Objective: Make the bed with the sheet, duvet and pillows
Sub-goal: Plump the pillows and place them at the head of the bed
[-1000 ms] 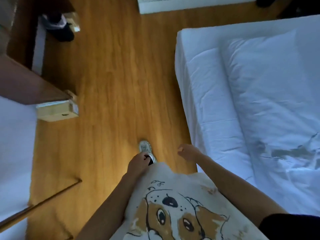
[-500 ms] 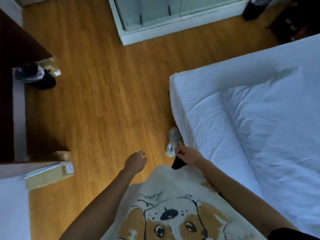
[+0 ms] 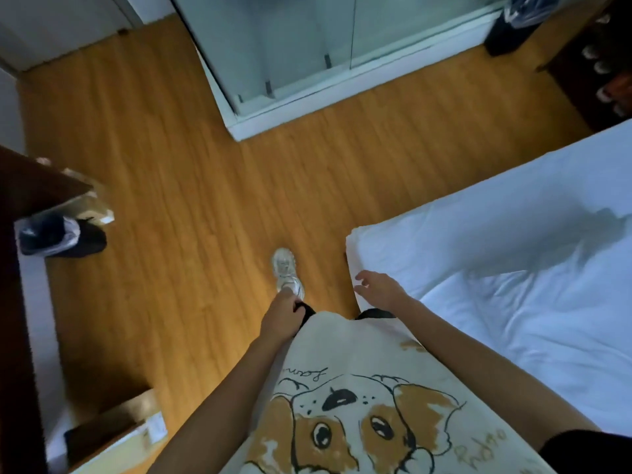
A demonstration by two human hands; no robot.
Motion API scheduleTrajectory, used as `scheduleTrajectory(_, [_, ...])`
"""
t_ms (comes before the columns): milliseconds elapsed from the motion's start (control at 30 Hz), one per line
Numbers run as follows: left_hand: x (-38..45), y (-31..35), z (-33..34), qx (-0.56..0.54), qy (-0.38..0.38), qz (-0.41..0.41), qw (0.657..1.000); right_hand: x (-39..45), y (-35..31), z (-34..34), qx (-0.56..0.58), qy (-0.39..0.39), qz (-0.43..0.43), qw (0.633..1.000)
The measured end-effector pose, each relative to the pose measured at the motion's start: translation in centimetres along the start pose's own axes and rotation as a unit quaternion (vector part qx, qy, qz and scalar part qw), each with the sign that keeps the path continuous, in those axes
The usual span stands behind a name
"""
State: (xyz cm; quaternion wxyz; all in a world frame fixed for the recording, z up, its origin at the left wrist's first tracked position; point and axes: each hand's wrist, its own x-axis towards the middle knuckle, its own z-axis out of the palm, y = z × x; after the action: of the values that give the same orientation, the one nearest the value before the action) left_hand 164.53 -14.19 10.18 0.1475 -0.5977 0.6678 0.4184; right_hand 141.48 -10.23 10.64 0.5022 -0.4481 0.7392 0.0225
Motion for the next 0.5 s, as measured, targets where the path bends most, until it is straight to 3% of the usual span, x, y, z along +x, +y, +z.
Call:
scheduleTrajectory(233, [16.7,3.2,-14.8,0.135,-0.067,0.084,0.985,11.0,-7.8,-6.6,0.115,0.067,0.090,0.987])
scheduleTrajectory(333, [21.4,6.1,-21.2,0.199,-0.059,0.146,0.967,13.8,-11.2,-9.3,0.177,0.094,0.112,0.973])
scheduleTrajectory(500, [28.7,12.6,-26.9,0.268,-0.096,0.204,0.937,16.2,-13.3,-13.5,0.248,0.137,0.162,0.945])
